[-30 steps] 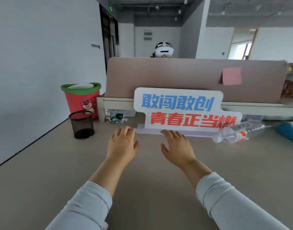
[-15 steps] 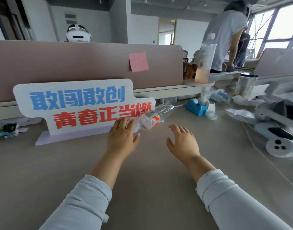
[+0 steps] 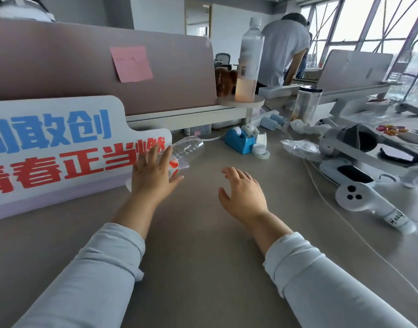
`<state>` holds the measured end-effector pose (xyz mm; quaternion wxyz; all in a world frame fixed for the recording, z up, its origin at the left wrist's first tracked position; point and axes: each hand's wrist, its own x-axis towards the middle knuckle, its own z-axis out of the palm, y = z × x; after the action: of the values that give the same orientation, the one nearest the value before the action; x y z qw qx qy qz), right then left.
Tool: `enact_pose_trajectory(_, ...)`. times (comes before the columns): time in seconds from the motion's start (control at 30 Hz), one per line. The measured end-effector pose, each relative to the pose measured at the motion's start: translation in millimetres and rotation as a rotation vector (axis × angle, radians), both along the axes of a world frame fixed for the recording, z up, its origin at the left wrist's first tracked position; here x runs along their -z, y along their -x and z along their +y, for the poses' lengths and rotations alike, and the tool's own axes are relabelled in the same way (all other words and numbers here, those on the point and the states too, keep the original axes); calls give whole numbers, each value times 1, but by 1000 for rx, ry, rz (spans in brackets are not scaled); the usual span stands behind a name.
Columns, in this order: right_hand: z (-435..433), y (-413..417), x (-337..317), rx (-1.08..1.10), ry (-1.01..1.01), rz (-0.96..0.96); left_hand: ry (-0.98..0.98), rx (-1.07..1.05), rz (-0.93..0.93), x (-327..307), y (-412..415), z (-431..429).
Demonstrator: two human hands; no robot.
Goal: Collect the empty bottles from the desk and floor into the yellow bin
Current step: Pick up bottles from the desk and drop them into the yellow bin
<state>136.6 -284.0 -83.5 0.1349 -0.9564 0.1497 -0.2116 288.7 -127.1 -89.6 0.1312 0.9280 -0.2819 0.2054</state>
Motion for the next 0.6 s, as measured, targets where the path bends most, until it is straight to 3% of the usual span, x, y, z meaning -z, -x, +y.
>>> enact_pose_trajectory(0.13, -1, -1, 2, -8, -10, 7, -31, -23, 37, 3, -2, 1)
enact_pose_trajectory(0.37, 6, 7, 1, -9, -2, 16, 56, 38, -159, -6, 37, 23)
enact_pose_trajectory(0.6, 68, 19, -8, -202, 79, -39, 24, -77, -287, -21, 103, 116)
